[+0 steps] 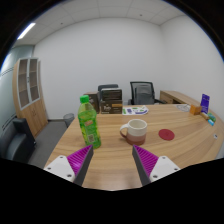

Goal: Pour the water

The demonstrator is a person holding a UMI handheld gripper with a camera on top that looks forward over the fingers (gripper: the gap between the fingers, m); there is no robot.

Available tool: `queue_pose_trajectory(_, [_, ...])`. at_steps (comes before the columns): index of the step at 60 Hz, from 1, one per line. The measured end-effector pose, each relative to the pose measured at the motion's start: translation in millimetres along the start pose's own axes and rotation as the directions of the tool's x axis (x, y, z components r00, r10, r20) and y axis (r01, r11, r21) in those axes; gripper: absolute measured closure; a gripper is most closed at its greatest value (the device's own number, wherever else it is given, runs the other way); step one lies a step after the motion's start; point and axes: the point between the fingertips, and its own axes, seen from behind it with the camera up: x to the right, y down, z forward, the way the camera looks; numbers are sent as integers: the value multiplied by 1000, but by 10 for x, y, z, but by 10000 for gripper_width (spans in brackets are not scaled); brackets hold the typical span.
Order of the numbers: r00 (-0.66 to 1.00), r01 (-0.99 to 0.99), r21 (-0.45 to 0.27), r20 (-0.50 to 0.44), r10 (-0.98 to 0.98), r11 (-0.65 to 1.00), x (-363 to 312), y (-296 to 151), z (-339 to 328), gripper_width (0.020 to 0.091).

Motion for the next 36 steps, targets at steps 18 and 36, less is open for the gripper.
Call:
queue_pose_trajectory(18, [994,43,30,100,-46,999,-748,32,1172,296])
queue_pose_trajectory(36, [998,30,130,52,-37,991,-855,-340,1688,363])
